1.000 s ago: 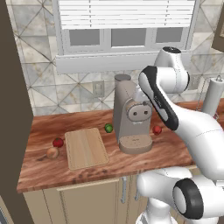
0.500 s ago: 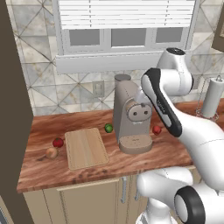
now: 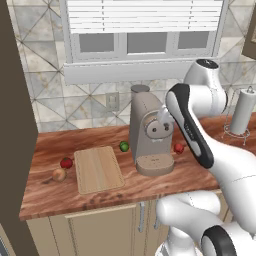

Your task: Place the avocado, onion, tomato, and bell pepper on the cutting board.

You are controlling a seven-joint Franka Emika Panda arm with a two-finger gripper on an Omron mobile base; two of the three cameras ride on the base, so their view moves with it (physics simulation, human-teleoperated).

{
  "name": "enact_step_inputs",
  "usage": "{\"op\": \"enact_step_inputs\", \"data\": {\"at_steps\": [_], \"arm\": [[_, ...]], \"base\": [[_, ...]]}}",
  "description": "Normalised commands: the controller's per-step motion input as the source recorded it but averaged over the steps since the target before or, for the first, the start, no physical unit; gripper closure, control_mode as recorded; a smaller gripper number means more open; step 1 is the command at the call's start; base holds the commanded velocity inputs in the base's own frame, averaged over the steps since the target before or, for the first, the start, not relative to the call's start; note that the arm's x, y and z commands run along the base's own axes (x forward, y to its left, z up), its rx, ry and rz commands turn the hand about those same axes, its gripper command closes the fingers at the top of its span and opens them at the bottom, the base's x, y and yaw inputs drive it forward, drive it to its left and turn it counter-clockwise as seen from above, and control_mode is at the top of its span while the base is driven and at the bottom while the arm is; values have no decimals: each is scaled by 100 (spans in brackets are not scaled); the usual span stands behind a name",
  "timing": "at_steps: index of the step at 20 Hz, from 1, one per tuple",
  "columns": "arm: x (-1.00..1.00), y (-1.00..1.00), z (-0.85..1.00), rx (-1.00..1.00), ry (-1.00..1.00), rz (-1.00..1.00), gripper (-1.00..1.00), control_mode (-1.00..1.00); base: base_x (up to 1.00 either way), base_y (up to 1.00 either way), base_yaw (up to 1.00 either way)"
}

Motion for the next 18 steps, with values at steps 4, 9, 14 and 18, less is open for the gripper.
{"op": "enact_step_inputs", "data": {"at_steps": [4,9,14,18], "arm": [[-10,-7,0,0,0,4,-100,-100],[-13,-18,0,0,0,8,-100,-100],[-14,-21,-2,0,0,10,-100,-100],[-9,-23,-8,0,0,12,-100,-100]], "base": [[0,0,0],[0,0,0],[0,0,0],[0,0,0]]}}
